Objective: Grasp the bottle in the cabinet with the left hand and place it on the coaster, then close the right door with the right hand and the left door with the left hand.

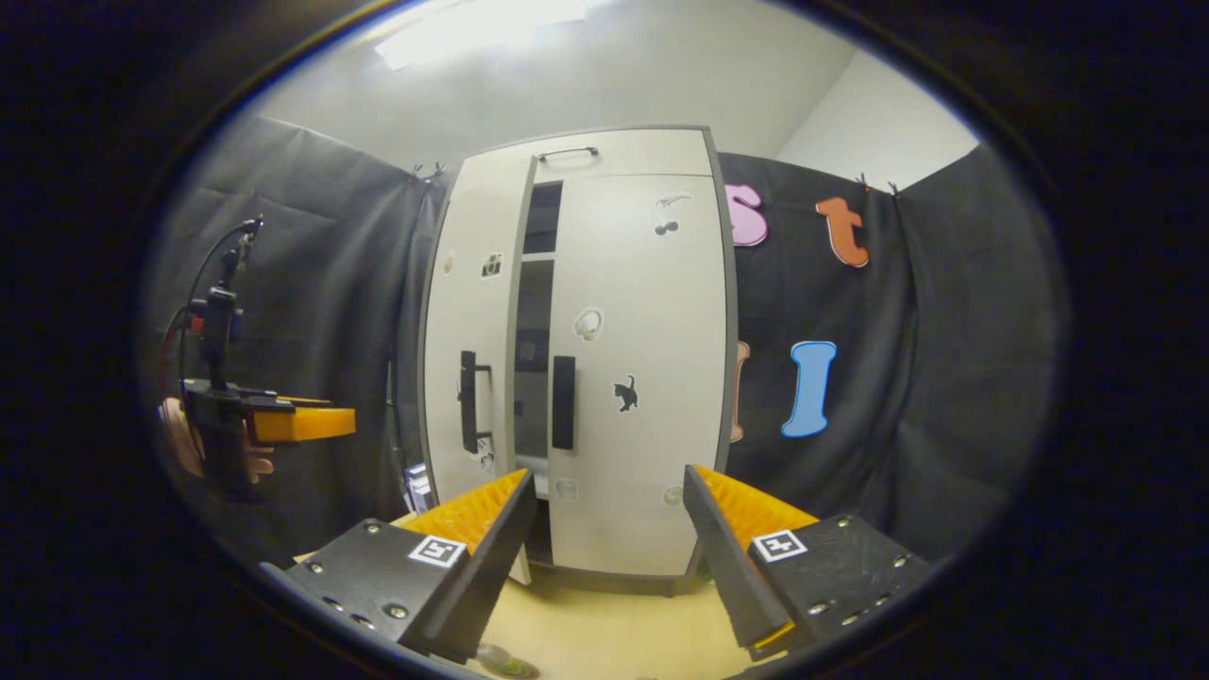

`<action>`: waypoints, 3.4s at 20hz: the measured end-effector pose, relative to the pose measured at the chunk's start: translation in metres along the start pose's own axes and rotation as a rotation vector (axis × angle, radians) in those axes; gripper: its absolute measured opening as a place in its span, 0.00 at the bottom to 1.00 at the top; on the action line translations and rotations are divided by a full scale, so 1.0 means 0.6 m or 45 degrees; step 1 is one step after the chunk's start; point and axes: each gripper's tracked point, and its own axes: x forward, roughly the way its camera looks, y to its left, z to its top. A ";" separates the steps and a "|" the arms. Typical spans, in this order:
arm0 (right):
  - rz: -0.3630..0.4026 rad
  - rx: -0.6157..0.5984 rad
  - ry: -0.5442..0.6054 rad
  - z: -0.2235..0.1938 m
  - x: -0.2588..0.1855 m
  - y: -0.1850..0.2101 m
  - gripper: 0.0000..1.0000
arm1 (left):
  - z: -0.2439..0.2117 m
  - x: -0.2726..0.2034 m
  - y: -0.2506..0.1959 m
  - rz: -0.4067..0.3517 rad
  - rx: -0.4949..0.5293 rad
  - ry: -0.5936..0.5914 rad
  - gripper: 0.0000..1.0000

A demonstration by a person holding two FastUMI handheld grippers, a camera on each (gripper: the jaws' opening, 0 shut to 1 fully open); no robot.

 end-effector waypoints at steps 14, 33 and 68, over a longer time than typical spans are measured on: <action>-0.186 0.002 -0.008 0.035 -0.069 0.001 0.94 | 0.046 -0.091 0.019 0.112 0.046 -0.106 0.92; -0.182 -0.049 -0.030 0.079 -0.116 0.045 0.92 | 0.032 -0.117 -0.015 0.071 0.017 -0.098 0.94; -0.127 -0.072 -0.065 0.063 -0.066 -0.097 0.92 | 0.048 -0.017 -0.118 0.173 -0.037 -0.136 0.96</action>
